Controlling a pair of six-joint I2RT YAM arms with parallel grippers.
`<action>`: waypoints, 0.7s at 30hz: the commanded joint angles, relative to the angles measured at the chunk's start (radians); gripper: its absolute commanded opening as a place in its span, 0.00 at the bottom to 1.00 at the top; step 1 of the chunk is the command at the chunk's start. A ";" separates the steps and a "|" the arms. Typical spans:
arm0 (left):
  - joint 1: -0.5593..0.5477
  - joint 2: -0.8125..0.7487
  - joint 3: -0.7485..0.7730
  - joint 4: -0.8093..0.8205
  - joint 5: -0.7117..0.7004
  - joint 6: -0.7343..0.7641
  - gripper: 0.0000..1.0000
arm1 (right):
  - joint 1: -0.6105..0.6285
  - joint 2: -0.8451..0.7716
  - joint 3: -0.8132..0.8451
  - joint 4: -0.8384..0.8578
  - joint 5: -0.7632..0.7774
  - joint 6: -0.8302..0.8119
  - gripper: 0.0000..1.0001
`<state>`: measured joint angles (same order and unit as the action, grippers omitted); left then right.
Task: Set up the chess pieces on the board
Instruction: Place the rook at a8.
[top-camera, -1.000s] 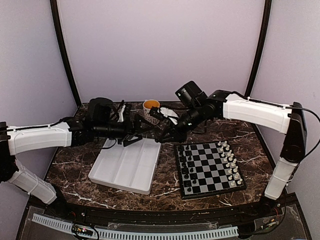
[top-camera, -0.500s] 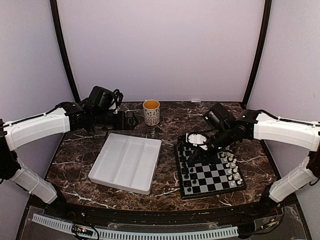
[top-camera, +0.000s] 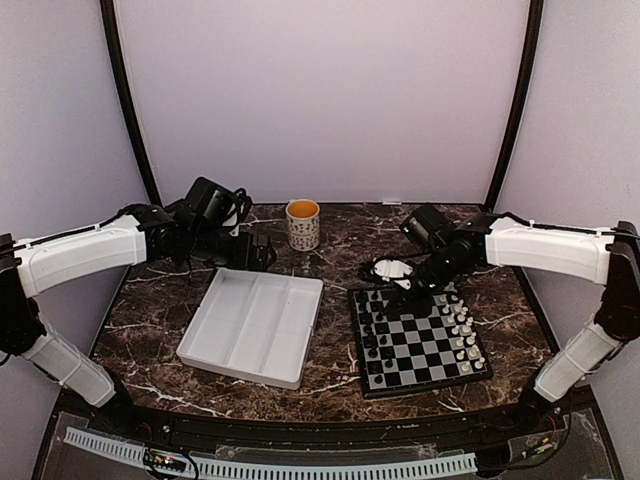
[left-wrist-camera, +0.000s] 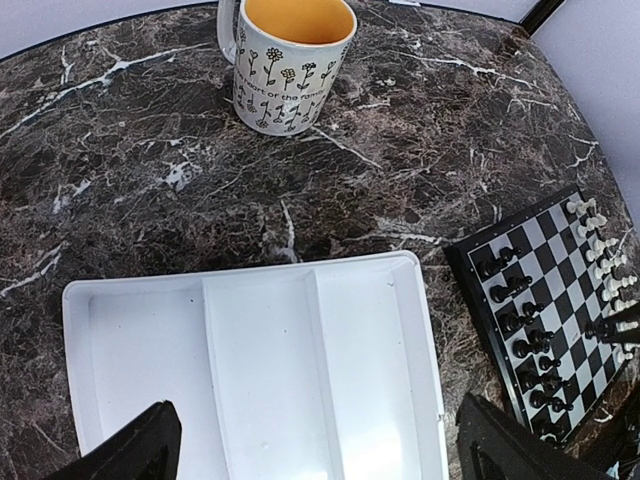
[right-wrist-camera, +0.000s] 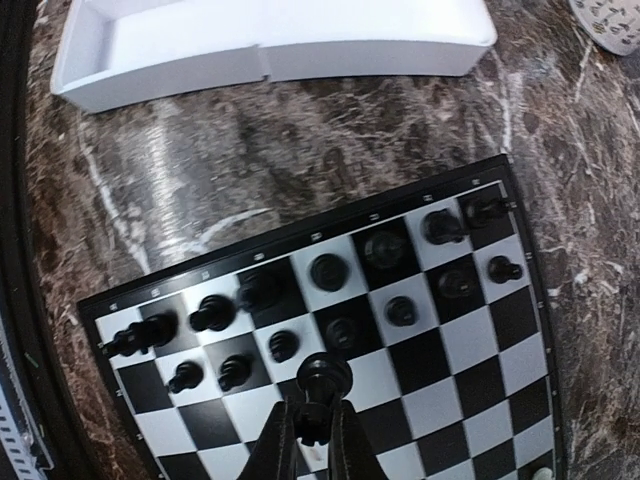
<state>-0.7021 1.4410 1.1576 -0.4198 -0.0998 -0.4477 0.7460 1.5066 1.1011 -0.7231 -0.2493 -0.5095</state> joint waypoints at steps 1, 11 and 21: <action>0.001 -0.039 0.023 -0.038 0.028 0.009 0.99 | -0.052 0.086 0.130 -0.003 -0.044 0.016 0.05; 0.001 -0.072 -0.007 -0.024 0.028 0.008 0.99 | -0.017 -0.024 0.071 -0.084 -0.114 -0.057 0.07; 0.001 -0.042 0.020 -0.044 0.040 0.024 0.99 | 0.204 -0.107 -0.067 -0.089 -0.027 -0.115 0.08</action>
<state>-0.7021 1.4010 1.1572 -0.4427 -0.0685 -0.4397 0.8948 1.4040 1.0737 -0.8009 -0.3099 -0.5980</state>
